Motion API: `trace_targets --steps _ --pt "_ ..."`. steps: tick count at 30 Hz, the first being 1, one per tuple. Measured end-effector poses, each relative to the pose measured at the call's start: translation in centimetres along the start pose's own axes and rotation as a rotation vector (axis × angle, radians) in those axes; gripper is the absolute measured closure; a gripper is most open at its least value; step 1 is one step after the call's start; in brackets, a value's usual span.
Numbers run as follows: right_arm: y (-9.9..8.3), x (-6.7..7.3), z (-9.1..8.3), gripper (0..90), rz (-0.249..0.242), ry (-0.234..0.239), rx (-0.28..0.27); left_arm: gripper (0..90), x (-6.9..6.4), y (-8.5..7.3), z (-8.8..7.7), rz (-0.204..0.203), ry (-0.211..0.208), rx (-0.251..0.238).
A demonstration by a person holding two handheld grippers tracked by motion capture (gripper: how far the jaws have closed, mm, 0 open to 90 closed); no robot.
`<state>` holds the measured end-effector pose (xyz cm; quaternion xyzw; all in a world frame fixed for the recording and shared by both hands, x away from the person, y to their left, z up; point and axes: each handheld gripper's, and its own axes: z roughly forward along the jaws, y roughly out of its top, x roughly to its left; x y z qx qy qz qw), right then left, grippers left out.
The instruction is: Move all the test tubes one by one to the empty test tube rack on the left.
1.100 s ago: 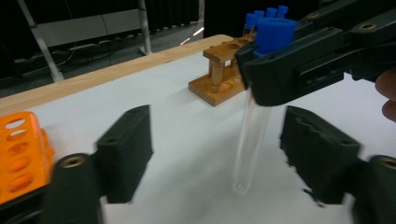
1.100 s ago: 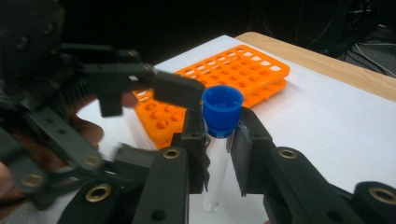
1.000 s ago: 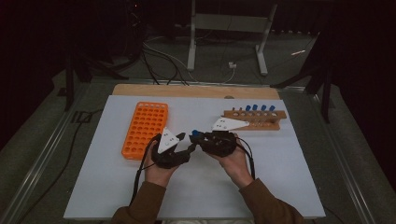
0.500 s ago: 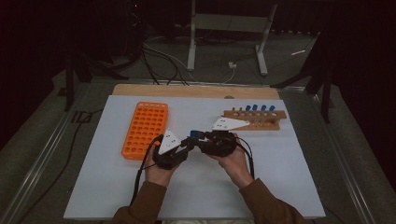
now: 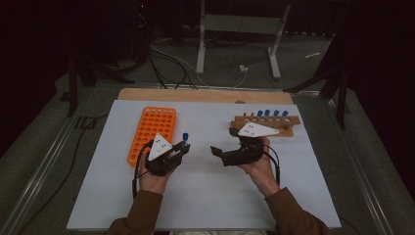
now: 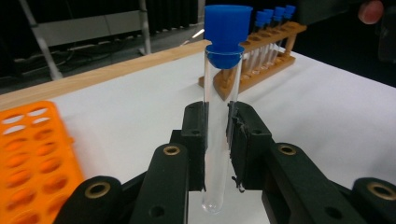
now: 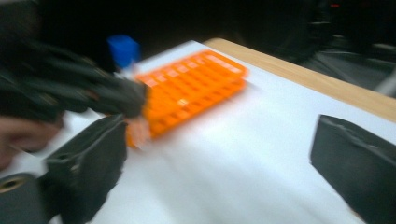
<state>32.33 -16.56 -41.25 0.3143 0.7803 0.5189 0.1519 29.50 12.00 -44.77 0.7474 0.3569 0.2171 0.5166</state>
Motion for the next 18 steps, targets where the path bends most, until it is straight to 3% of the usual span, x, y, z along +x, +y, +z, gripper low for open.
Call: trace_targets --steps 10,18 --pt "-2.3 -2.5 -2.7 0.0 0.032 -0.092 -0.009 77.9 1.9 -1.1 -2.1 -0.015 0.05 -0.014" --pt "-4.0 -3.7 -5.2 0.0 0.057 -0.135 -0.018 77.8 3.4 -2.3 -3.5 -0.029 0.11 -0.03"
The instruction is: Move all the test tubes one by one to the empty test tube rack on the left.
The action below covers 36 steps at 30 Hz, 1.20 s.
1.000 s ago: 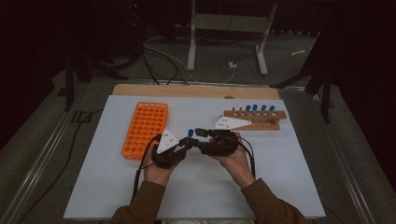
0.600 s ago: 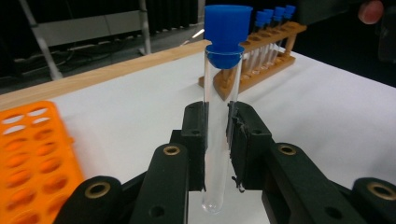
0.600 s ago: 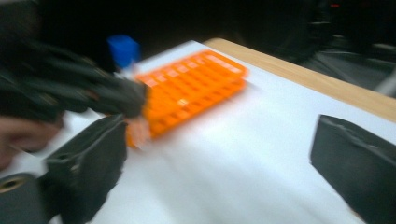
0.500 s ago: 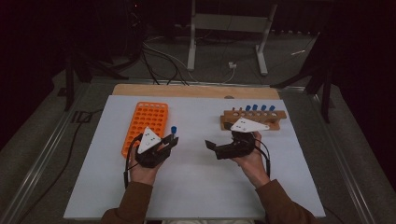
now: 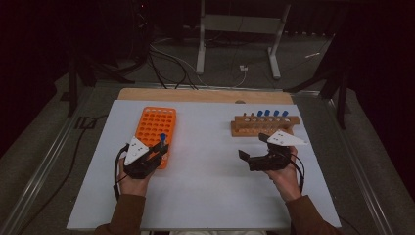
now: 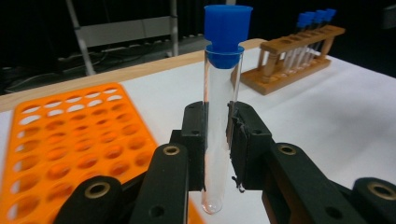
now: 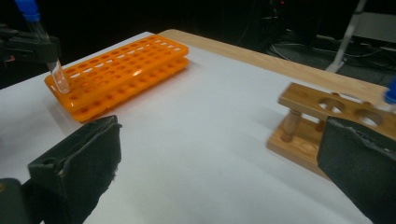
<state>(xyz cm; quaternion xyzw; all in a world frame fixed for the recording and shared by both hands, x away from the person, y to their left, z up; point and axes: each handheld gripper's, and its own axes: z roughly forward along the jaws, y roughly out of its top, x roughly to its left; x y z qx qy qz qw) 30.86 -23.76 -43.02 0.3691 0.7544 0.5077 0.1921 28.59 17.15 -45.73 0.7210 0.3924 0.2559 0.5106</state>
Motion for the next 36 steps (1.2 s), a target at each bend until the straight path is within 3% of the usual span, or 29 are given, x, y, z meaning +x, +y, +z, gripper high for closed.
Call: trace_targets --steps 5,11,24,29,36 --pt "-0.7 -0.6 -1.2 0.0 0.024 -0.013 -0.013 77.8 0.7 -1.0 -0.2 -0.018 0.03 -0.007" --pt "-1.2 -0.8 -1.9 0.0 0.04 -0.017 -0.028 77.8 1.1 -1.8 0.0 -0.041 0.031 0.002" --pt "-2.5 -1.1 -2.1 0.0 0.065 -0.012 -0.018 77.6 1.3 -2.2 0.3 -0.05 0.047 -0.01" --pt "-2.5 -1.1 -2.1 0.0 0.066 -0.012 -0.02 77.6 1.0 -2.7 1.0 0.004 0.051 0.059" --pt "-2.7 -1.1 -2.2 0.0 0.07 -0.009 -0.019 77.7 0.7 -3.4 1.3 0.045 0.06 0.15"
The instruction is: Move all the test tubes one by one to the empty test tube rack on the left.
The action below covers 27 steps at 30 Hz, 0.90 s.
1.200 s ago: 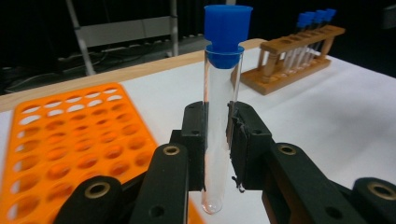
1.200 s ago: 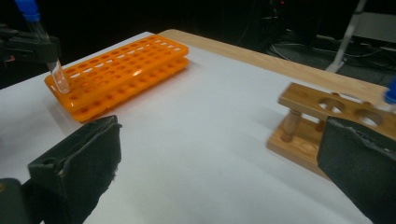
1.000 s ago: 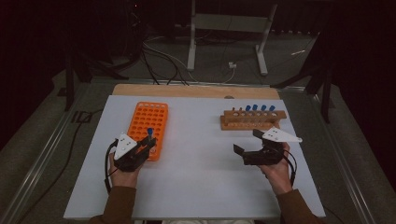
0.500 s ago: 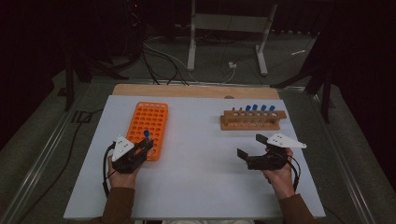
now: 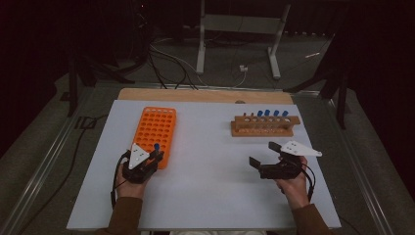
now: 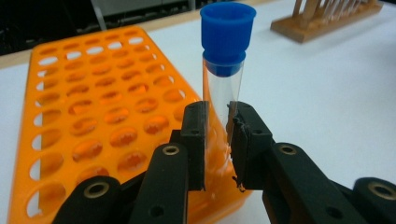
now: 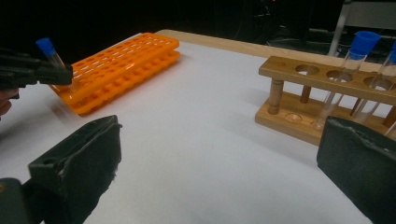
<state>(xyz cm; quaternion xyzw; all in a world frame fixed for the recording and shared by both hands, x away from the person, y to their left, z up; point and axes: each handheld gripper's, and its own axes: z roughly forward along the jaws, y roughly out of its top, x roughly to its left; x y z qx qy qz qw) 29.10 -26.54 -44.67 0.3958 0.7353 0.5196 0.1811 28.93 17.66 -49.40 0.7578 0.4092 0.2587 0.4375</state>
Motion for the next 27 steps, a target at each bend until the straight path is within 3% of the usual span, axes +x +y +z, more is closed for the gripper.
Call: trace_targets --steps 5,10,13,15,17,20,27 --pt "-0.1 -0.1 0.0 0.0 0.003 -0.001 0.004 77.8 -0.5 -0.1 0.6 0.042 0.017 0.05" --pt "-0.2 0.0 0.0 0.0 0.003 0.0 0.005 77.3 -0.3 -0.1 0.5 0.021 0.016 0.055" --pt "-0.3 -0.1 0.0 0.0 0.003 0.001 0.006 64.5 -0.3 0.0 0.1 0.002 0.028 0.02" --pt "-0.3 -0.1 0.0 0.0 0.004 0.002 0.006 64.1 -0.3 0.3 -0.3 -0.006 0.026 -0.015" --pt "-0.3 -0.2 0.0 0.0 0.003 -0.001 0.005 66.5 -0.3 0.5 -0.5 -0.009 0.019 -0.036" --pt "-0.2 -0.3 0.1 0.0 0.003 -0.008 0.008 77.4 -0.4 0.4 -0.4 0.001 0.009 -0.008" --pt "0.2 -1.2 -0.2 0.0 0.008 -0.035 0.0 76.1 -0.2 0.4 -0.3 -0.022 0.008 0.012"
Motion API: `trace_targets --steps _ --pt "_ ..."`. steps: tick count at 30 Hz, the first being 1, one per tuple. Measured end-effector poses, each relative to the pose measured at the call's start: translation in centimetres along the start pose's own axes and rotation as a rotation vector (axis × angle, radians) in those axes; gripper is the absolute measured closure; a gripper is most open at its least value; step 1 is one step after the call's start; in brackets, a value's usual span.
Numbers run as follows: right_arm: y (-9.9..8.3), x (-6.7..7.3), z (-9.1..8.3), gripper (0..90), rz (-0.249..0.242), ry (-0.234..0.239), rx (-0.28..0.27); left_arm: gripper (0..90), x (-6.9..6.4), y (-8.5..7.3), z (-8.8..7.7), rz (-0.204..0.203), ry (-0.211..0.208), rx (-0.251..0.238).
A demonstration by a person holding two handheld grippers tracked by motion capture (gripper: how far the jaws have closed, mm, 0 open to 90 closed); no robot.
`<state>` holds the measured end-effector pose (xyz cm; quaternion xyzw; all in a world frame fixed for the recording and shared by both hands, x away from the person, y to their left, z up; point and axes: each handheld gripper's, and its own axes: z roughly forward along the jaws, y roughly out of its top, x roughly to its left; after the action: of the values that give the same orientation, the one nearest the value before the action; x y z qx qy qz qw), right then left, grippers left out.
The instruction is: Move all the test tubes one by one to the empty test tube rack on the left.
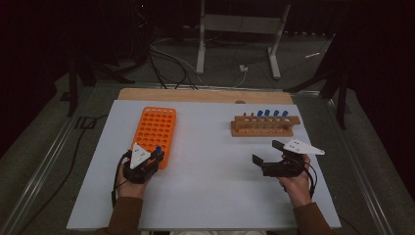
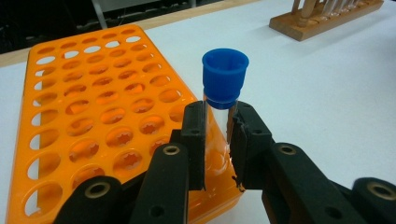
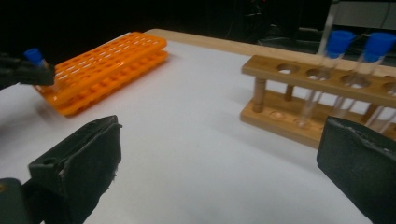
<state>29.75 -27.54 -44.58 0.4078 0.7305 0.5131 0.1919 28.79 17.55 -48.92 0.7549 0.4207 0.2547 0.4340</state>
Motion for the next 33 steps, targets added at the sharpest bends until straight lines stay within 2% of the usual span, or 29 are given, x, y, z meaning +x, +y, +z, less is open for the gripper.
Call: trace_targets --steps 1,5,8,10,13,17,21,24,27,29,33 --pt "0.1 -0.2 -0.1 0.0 0.004 -0.006 -0.003 70.1 0.0 -0.1 0.0 -0.01 -0.001 -0.004" --pt "1.0 -1.3 -0.3 0.0 0.008 -0.04 -0.01 57.8 0.4 -0.1 -0.9 -0.06 -0.011 -0.046" --pt "1.7 -2.2 -0.3 0.0 0.013 -0.066 -0.012 52.6 0.6 0.0 -1.7 -0.081 -0.014 -0.074" --pt "2.1 -2.9 -0.2 0.0 0.023 -0.083 -0.008 51.6 0.8 0.0 -2.3 -0.093 -0.031 -0.093" --pt "2.7 -3.9 0.1 0.9 0.04 -0.112 -0.014 41.0 1.0 0.0 -2.9 -0.115 -0.034 -0.118" --pt "3.3 -5.3 0.5 6.1 0.073 -0.128 -0.026 24.2 1.1 0.1 -3.5 -0.136 0.0 -0.126" --pt "4.0 -6.4 1.0 6.8 0.084 -0.164 -0.023 15.0 1.3 0.0 -3.9 -0.163 0.015 -0.134" --pt "4.3 -7.4 1.4 8.0 0.086 -0.193 -0.008 3.2 1.3 0.1 -4.0 -0.169 0.039 -0.129" --pt "4.6 -8.5 1.6 15.2 0.092 -0.224 -0.003 1.8 1.3 0.1 -4.1 -0.172 0.037 -0.138" --pt "4.8 -9.2 1.7 16.6 0.103 -0.243 -0.007 1.6 1.3 0.0 -4.0 -0.166 0.039 -0.135" --pt "5.4 -10.5 1.9 30.2 0.114 -0.288 -0.032 1.5 1.1 0.0 -3.9 -0.161 0.04 -0.13"
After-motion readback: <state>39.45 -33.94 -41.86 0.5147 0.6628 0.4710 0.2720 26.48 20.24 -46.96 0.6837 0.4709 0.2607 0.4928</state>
